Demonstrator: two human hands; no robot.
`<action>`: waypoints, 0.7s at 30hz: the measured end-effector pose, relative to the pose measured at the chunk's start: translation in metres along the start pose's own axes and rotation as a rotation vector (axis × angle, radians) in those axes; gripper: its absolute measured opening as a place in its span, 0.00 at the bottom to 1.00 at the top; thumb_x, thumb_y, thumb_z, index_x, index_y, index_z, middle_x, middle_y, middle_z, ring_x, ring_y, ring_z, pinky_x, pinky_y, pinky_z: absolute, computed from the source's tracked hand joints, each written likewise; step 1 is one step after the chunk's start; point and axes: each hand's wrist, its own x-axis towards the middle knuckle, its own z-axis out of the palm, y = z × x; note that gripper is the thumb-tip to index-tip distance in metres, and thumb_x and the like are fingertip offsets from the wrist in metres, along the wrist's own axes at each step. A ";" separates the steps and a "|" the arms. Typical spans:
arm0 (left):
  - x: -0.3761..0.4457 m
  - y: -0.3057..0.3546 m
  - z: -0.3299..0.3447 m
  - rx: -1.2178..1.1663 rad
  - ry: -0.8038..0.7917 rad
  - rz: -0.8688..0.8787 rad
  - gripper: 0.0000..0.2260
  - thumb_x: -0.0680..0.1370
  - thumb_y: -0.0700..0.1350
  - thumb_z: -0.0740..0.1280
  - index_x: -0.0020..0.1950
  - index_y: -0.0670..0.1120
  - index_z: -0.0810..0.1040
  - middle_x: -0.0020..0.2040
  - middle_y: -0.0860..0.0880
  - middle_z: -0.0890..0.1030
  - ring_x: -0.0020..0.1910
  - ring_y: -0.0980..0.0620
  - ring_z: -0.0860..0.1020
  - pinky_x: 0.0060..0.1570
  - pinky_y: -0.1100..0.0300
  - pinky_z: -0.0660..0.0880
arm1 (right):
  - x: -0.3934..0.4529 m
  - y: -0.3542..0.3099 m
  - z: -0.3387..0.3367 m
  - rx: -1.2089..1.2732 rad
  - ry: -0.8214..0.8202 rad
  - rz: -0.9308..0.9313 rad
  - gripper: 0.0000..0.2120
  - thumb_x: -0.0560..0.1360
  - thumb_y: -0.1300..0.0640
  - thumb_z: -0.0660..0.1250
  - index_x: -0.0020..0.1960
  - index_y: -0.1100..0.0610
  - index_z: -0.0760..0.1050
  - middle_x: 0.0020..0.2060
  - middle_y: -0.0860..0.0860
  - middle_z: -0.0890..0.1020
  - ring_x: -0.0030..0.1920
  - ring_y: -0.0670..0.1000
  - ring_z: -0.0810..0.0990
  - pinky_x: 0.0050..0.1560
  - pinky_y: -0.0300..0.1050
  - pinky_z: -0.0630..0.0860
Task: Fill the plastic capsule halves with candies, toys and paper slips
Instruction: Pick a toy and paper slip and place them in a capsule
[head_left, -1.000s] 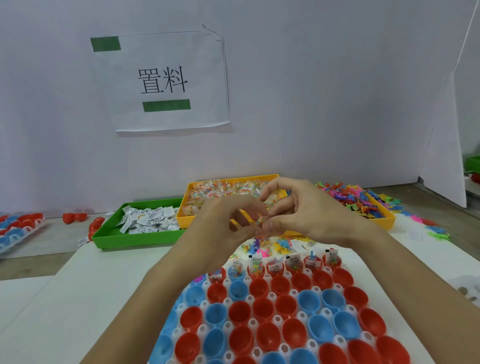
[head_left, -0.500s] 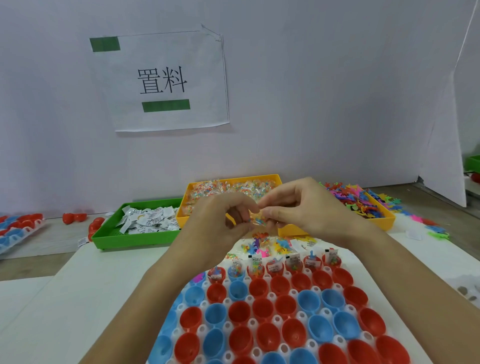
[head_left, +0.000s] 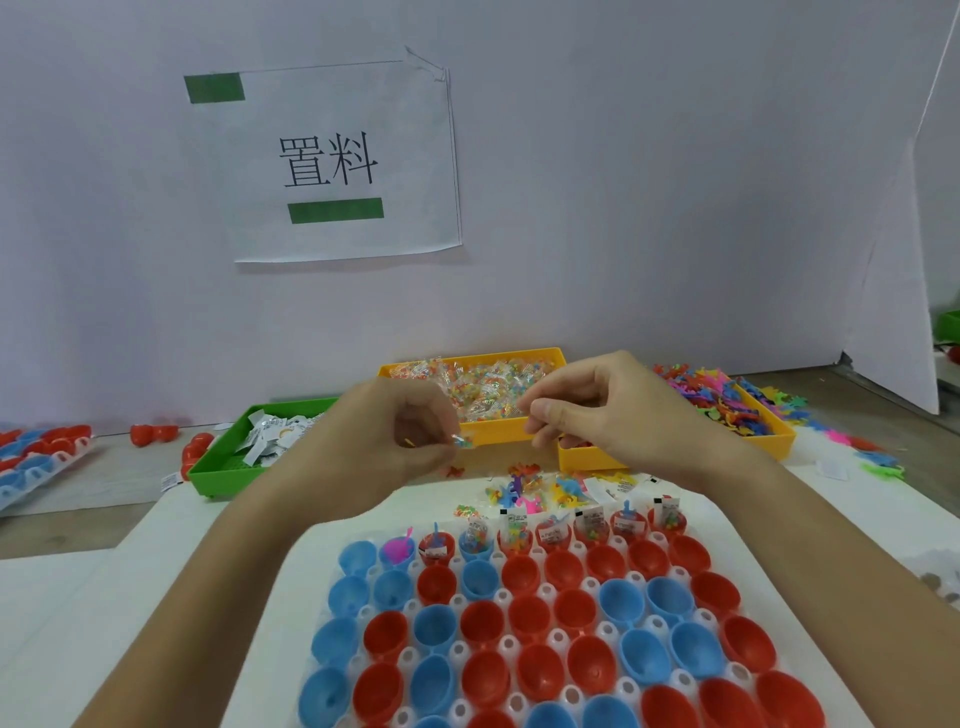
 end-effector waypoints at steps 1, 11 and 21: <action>-0.002 -0.003 -0.005 -0.008 -0.043 -0.032 0.06 0.74 0.34 0.73 0.44 0.44 0.80 0.37 0.47 0.84 0.37 0.50 0.83 0.44 0.57 0.79 | 0.000 0.000 -0.002 -0.009 0.004 -0.002 0.06 0.80 0.62 0.67 0.52 0.60 0.83 0.41 0.52 0.87 0.42 0.49 0.87 0.41 0.36 0.81; -0.008 -0.026 -0.023 0.247 -0.344 -0.246 0.10 0.76 0.33 0.67 0.45 0.48 0.81 0.37 0.50 0.85 0.33 0.55 0.81 0.37 0.63 0.78 | 0.001 0.010 -0.014 -0.087 -0.015 0.041 0.07 0.81 0.60 0.66 0.52 0.52 0.82 0.42 0.49 0.87 0.43 0.47 0.87 0.43 0.37 0.81; -0.006 -0.032 -0.012 0.449 -0.486 -0.353 0.07 0.78 0.43 0.69 0.44 0.55 0.82 0.34 0.58 0.83 0.30 0.64 0.77 0.35 0.67 0.74 | 0.004 0.047 -0.043 -0.606 -0.021 0.239 0.10 0.79 0.53 0.68 0.41 0.50 0.84 0.35 0.46 0.85 0.39 0.46 0.83 0.37 0.39 0.76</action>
